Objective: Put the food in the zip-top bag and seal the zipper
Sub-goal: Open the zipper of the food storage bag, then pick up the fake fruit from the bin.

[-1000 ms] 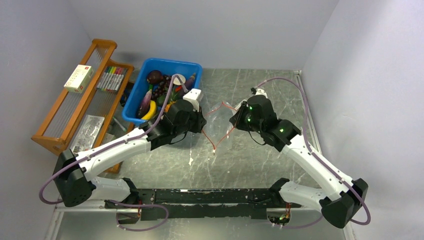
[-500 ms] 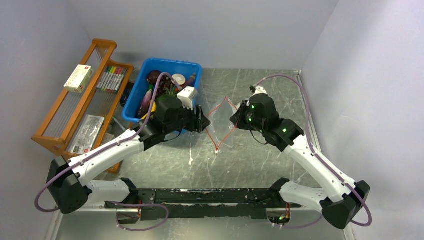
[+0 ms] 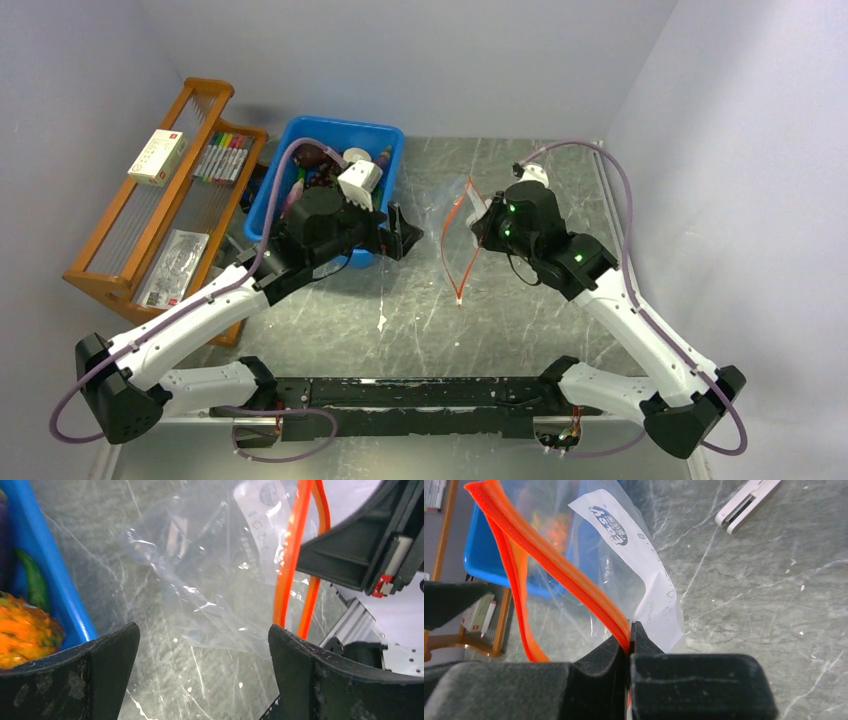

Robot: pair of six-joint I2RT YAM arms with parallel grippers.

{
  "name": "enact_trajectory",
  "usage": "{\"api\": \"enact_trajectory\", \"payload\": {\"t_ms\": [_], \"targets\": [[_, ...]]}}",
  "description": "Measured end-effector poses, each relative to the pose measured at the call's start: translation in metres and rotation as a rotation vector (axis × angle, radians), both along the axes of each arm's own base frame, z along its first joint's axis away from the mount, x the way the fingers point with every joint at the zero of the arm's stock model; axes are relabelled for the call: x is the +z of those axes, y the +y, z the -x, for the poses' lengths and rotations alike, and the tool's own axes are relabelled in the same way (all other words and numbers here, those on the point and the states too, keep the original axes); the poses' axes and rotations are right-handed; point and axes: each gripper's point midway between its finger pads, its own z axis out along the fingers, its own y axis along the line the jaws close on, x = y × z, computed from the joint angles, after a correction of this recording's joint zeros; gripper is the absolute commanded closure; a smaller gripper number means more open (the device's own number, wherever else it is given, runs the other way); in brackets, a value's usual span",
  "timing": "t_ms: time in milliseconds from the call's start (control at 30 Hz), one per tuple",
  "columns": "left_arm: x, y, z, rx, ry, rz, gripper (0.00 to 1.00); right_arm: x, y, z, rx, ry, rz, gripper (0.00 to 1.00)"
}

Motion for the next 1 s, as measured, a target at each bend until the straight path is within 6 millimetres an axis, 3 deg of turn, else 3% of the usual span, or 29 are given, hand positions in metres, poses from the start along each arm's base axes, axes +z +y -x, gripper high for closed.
{"api": "enact_trajectory", "payload": {"t_ms": [167,300,567,800,1000], "targets": [[0.022,0.025,-0.022,0.114,-0.043,-0.006,0.11,0.015,-0.014,0.003,-0.042,-0.055,-0.006,1.00],[0.014,0.052,-0.050,0.238,-0.023,-0.056,0.12,0.013,-0.016,0.004,-0.047,-0.060,-0.006,1.00],[-0.040,0.102,-0.104,0.421,0.125,-0.200,0.00,-0.012,-0.007,0.005,-0.011,0.030,0.037,1.00],[-0.094,0.142,-0.142,0.519,0.267,-0.267,0.01,0.000,0.000,0.009,0.027,0.004,-0.015,1.00],[-0.141,0.155,-0.161,0.537,0.393,-0.301,0.01,0.000,0.004,0.010,0.049,0.006,-0.022,1.00]]}}
